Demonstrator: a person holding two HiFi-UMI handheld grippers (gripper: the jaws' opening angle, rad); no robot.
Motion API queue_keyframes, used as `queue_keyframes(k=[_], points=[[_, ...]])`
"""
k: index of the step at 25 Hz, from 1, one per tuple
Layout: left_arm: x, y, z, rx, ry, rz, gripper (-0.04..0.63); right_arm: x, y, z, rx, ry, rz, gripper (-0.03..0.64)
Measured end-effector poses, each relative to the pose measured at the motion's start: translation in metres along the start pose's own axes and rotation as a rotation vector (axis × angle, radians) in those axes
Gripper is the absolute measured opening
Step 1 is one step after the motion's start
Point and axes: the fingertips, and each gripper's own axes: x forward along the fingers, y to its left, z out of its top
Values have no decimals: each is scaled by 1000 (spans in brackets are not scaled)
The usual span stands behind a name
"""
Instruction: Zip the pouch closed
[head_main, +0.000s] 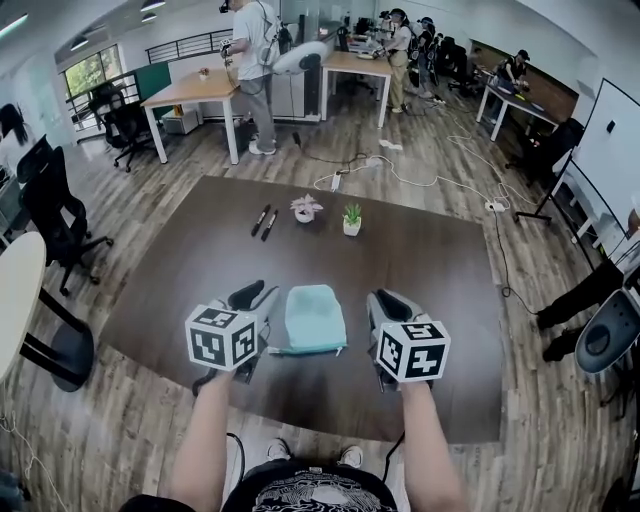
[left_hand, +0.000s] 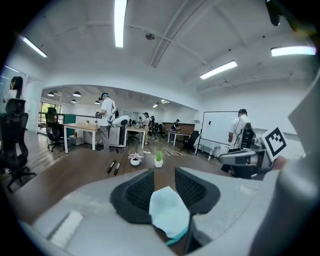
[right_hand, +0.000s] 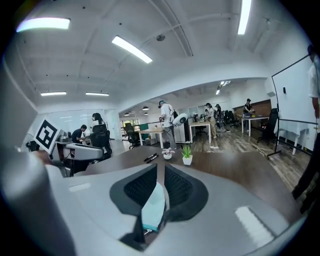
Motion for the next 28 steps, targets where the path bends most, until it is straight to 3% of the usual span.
queue_keyframes(k=[6,11,17,28], points=[[-8,-8,28,87,-64,0,109,-25,-8,34,-85,-110,-65,20],[-12,-12,36,107,-92,-11,82,-38,-9,46,-95,-175,-82,2],[-16,-12,32,131,-91,23,5,-41,-7,45,-102,-183,-74,0],[-19,0,24,111,-76,52,5,-34,-2,43,-104,-177,-60,0]])
